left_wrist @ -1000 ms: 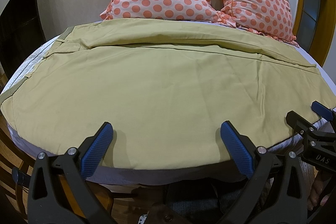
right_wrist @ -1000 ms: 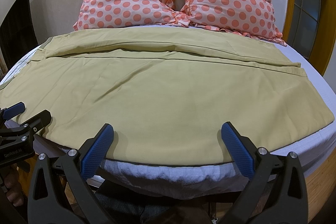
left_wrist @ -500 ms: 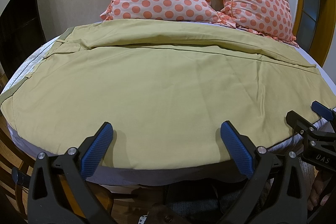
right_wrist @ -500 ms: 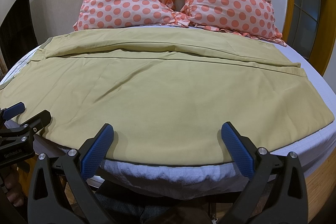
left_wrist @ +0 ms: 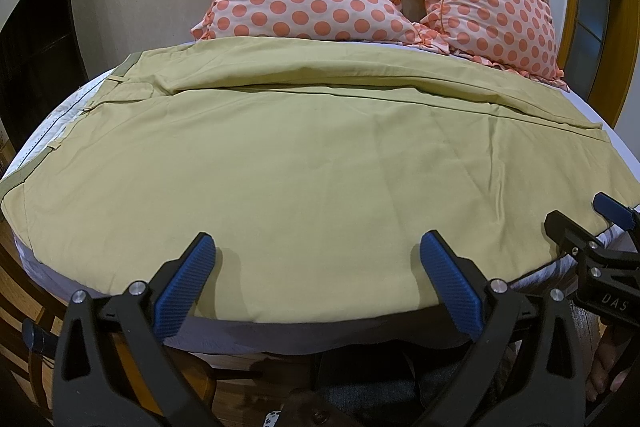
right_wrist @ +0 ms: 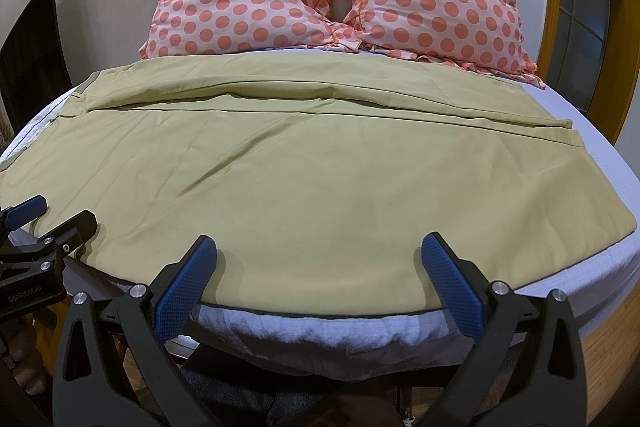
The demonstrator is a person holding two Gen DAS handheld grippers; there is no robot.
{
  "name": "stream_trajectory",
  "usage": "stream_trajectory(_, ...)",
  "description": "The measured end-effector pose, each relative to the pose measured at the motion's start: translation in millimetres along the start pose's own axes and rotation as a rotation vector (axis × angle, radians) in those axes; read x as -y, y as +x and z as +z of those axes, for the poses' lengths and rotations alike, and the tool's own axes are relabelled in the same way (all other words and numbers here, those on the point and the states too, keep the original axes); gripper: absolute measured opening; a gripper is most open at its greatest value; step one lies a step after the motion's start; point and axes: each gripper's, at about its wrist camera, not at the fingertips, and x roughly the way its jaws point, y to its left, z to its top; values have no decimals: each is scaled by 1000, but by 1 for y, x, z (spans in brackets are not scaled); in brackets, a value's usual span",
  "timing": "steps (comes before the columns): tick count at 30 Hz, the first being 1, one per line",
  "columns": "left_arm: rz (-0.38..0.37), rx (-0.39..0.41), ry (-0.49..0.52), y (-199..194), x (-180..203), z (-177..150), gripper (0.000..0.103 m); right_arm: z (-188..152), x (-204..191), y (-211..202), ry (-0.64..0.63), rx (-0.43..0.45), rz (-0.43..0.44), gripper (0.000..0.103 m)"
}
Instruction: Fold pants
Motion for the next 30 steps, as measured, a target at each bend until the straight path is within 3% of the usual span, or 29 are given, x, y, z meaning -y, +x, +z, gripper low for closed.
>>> stream_trajectory(21, -3, 8, 4, 0, 0, 0, 101, 1, 2, 1, -27, 6, 34, 102)
stream_trajectory(23, -12, 5, 9, 0, 1, 5, 101, 15, 14, 4, -21, -27, 16, 102)
stream_trajectory(26, -52, 6, 5, -3, -7, 10, 101, 50, 48, -1, 26, 38, -65, 102)
stream_trajectory(30, -44, 79, -30, -14, -22, 31, 101, 134, 118, 26, 175, 23, -211, 102)
